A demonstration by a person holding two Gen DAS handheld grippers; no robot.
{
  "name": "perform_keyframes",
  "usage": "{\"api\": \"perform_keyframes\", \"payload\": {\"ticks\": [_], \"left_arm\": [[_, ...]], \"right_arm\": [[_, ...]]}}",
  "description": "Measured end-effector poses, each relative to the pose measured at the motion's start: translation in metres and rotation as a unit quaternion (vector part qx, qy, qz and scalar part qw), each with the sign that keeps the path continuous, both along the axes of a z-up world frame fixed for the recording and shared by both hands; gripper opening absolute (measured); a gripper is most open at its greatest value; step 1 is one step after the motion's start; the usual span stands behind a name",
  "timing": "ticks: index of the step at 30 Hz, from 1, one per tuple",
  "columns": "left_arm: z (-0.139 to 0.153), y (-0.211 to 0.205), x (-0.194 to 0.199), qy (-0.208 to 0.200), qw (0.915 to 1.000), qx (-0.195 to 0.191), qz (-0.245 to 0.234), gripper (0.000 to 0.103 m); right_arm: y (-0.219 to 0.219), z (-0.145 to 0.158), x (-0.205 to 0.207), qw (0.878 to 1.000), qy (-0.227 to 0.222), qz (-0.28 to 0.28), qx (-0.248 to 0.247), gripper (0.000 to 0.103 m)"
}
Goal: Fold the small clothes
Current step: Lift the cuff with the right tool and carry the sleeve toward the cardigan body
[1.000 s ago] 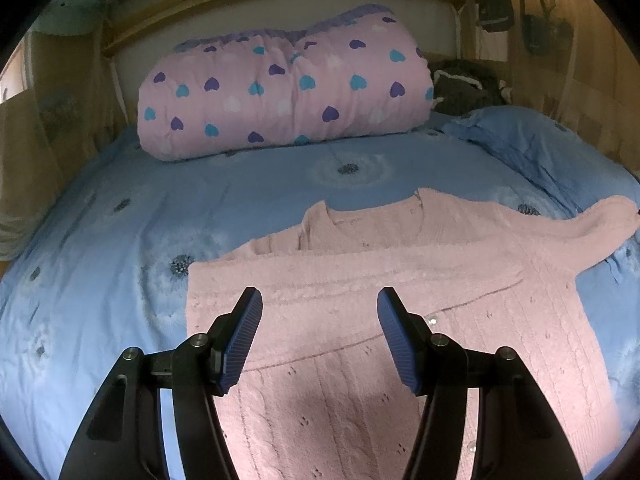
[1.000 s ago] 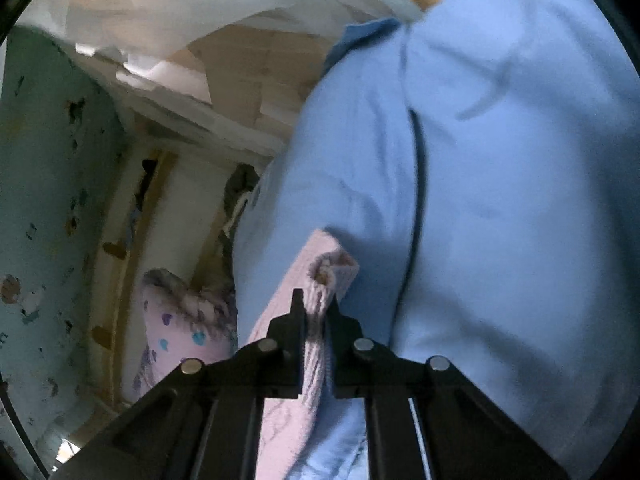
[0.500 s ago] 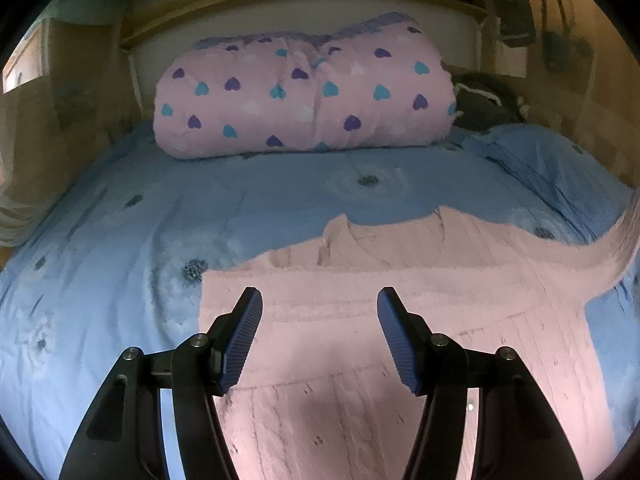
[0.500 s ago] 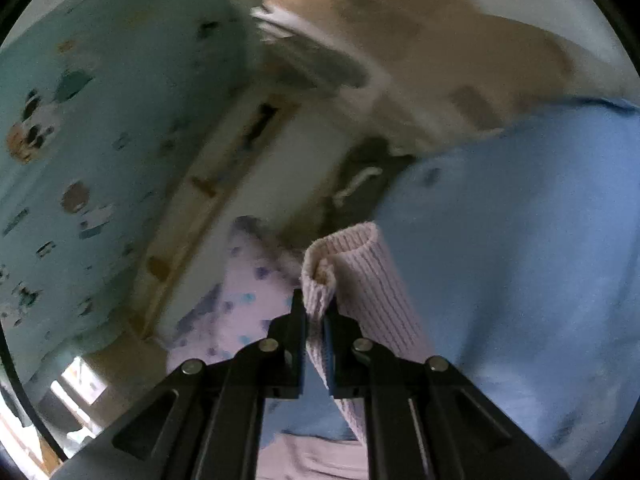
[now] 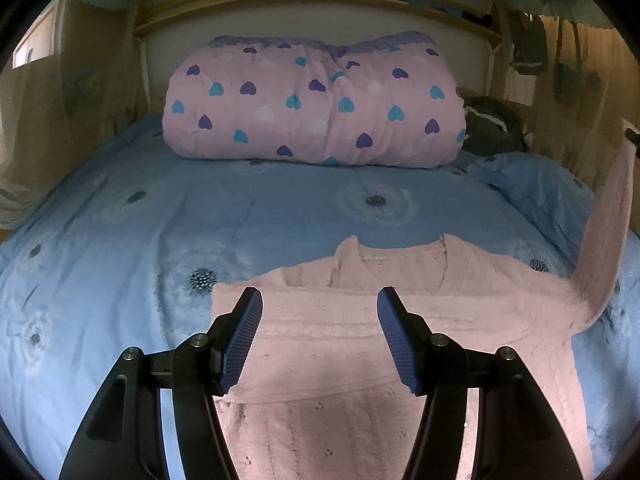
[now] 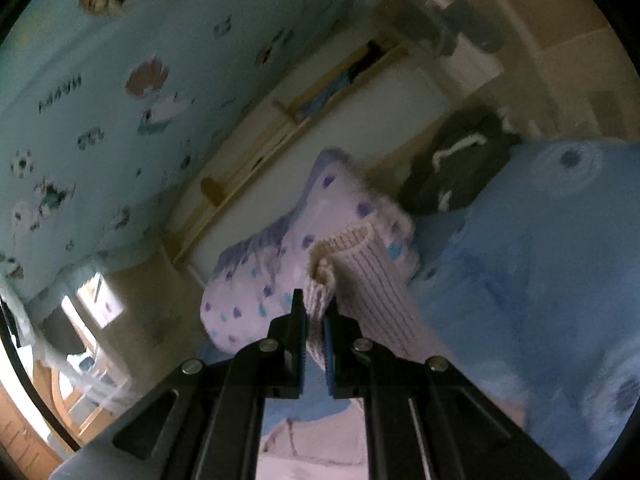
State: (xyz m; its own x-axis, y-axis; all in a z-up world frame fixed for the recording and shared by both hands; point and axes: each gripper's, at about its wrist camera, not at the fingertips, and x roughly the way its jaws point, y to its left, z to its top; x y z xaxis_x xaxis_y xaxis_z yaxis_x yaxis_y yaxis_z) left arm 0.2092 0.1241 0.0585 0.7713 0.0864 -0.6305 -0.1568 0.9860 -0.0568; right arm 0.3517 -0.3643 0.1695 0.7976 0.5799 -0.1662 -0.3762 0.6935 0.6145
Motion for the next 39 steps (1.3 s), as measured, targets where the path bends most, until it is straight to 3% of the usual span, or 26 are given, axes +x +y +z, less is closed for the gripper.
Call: {"api": "perform_keyframes", "payload": {"ticks": [6, 10, 15, 23, 29, 34, 37, 39], "left_arm": [[0.006, 0.017, -0.004, -0.006, 0.9998, 0.001, 0.020, 0.054], [0.009, 0.033, -0.006, -0.006, 0.9991, -0.023, 0.034, 0.054], [0.008, 0.045, -0.006, 0.003, 0.9977, -0.055, 0.040, 0.054], [0.013, 0.046, -0.013, 0.001, 0.9991, -0.028, 0.033, 0.054], [0.012, 0.064, -0.021, 0.004, 0.9977, -0.047, 0.048, 0.054], [0.007, 0.072, -0.027, 0.016, 0.9973, -0.049, 0.052, 0.054], [0.007, 0.079, -0.032, 0.016, 0.9968, -0.070, 0.036, 0.054], [0.008, 0.081, -0.033, 0.020, 0.9971, -0.060, 0.042, 0.054]], "right_arm": [[0.099, 0.006, 0.011, 0.997, -0.016, 0.066, -0.039, 0.007], [0.153, 0.013, 0.014, 0.991, -0.016, 0.105, -0.084, 0.007], [0.189, 0.008, 0.009, 0.982, -0.005, 0.120, -0.145, 0.007], [0.235, -0.011, -0.006, 0.967, -0.001, 0.152, -0.204, 0.008], [0.286, -0.039, -0.031, 0.955, -0.009, 0.182, -0.234, 0.007], [0.334, -0.092, -0.048, 0.948, 0.015, 0.209, -0.239, 0.008], [0.361, -0.124, -0.055, 0.942, 0.034, 0.226, -0.245, 0.008], [0.377, -0.142, -0.059, 0.936, 0.048, 0.235, -0.258, 0.008]]}}
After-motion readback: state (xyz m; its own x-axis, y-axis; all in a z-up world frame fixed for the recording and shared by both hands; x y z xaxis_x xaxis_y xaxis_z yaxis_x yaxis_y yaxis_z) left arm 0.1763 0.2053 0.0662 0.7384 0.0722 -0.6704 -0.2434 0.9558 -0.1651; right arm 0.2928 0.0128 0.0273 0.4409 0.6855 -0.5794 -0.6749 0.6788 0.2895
